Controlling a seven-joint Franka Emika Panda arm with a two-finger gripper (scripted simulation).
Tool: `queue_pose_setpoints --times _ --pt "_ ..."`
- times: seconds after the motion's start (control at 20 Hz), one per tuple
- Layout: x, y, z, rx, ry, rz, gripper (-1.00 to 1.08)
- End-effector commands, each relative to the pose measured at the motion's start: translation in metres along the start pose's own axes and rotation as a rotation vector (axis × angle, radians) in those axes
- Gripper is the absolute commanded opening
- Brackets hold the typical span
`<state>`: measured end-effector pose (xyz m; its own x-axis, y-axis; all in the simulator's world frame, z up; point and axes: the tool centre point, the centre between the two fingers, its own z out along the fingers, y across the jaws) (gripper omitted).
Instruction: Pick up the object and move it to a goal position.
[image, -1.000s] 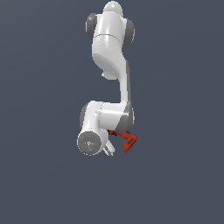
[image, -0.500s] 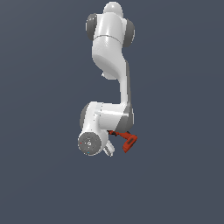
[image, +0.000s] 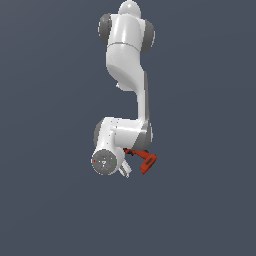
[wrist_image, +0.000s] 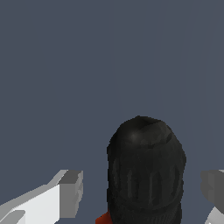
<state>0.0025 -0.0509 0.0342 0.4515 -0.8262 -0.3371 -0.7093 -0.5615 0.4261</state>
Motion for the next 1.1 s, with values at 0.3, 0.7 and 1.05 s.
queue_pose_setpoints --times 0.3,0.7,1.05 --pt "0.000 0.000 0.007 -0.006 -0.004 0.001 -1.00" --pt "0.002 0.003 0.001 0.001 0.001 0.003 -1.00" --pt "0.004 0.020 -0.004 0.001 0.000 0.003 -1.00"
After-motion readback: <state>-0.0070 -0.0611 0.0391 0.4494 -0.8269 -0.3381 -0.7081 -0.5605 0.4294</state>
